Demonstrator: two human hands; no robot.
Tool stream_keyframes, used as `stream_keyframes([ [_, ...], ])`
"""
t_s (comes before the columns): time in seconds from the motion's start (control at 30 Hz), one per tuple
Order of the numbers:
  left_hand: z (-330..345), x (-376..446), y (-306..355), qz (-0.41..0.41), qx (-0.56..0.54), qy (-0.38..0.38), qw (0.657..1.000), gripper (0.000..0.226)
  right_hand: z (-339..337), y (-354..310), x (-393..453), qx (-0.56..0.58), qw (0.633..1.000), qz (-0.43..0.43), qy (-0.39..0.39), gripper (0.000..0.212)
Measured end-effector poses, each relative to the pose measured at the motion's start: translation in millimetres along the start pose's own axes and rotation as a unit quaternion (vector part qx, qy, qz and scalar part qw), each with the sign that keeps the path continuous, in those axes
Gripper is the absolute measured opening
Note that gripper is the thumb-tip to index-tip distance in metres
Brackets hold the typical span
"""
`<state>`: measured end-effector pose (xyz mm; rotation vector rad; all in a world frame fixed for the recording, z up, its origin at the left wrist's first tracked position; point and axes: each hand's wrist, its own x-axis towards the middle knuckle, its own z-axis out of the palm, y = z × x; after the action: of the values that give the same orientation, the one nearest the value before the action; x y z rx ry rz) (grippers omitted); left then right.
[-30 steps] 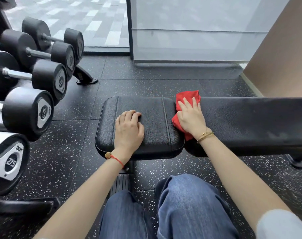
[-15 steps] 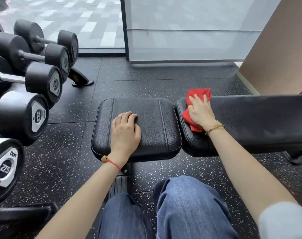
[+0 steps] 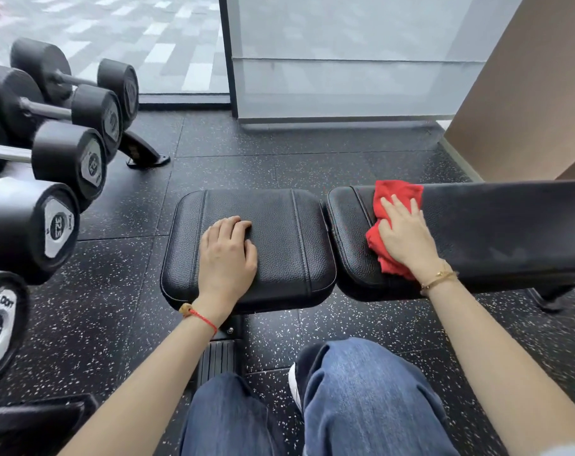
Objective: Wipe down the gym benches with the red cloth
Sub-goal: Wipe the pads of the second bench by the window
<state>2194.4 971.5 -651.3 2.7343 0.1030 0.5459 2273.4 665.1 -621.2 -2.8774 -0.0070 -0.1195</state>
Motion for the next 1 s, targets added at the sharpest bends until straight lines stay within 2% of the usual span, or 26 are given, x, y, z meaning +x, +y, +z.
stream_keyframes([
  [0.07,-0.4,-0.1,0.5,0.001,0.002,-0.002,1.0,0.036,-1.5,-3.5,22.9,0.03,0.999,0.023,-0.007,0.051],
  [0.13,-0.4,-0.2,1.2,0.001,0.003,-0.004,1.0,0.036,1.9,-17.0,38.3,0.042,0.999,-0.002,-0.023,0.049],
  [0.33,-0.5,-0.3,1.8,0.003,0.006,-0.001,1.0,0.036,20.2,-62.4,-1.3,0.04,0.979,-0.196,-0.028,0.046],
  [0.4,-0.7,-0.6,2.2,0.006,0.008,0.001,1.0,0.036,24.8,-60.2,-24.8,0.06,0.971,-0.231,-0.013,0.046],
  [0.5,0.3,-1.4,3.3,0.008,0.013,0.007,1.0,0.036,26.9,-59.6,-29.3,0.121,0.97,-0.21,-0.03,0.044],
  [0.6,1.0,-1.6,3.7,0.004,0.016,0.005,1.0,0.036,29.7,-90.3,-9.5,0.183,0.963,-0.182,-0.075,0.044],
  [0.73,-0.3,0.9,3.8,0.0,-0.008,0.001,1.0,0.037,44.0,-136.7,-9.0,0.111,0.961,-0.247,-0.057,0.046],
  [0.87,-8.4,4.0,-6.0,-0.01,-0.028,0.023,0.999,0.035,48.6,-125.9,-32.9,0.079,0.94,-0.327,-0.055,0.05],
  [0.93,-14.9,3.7,-18.8,-0.011,-0.004,0.03,0.999,0.034,48.2,-117.8,-25.2,0.071,0.944,-0.314,-0.068,0.051],
  [1.0,-21.0,1.8,-32.6,-0.017,0.018,0.024,0.999,0.034,48.0,-124.5,-2.3,0.061,0.961,-0.26,-0.077,0.05],
])
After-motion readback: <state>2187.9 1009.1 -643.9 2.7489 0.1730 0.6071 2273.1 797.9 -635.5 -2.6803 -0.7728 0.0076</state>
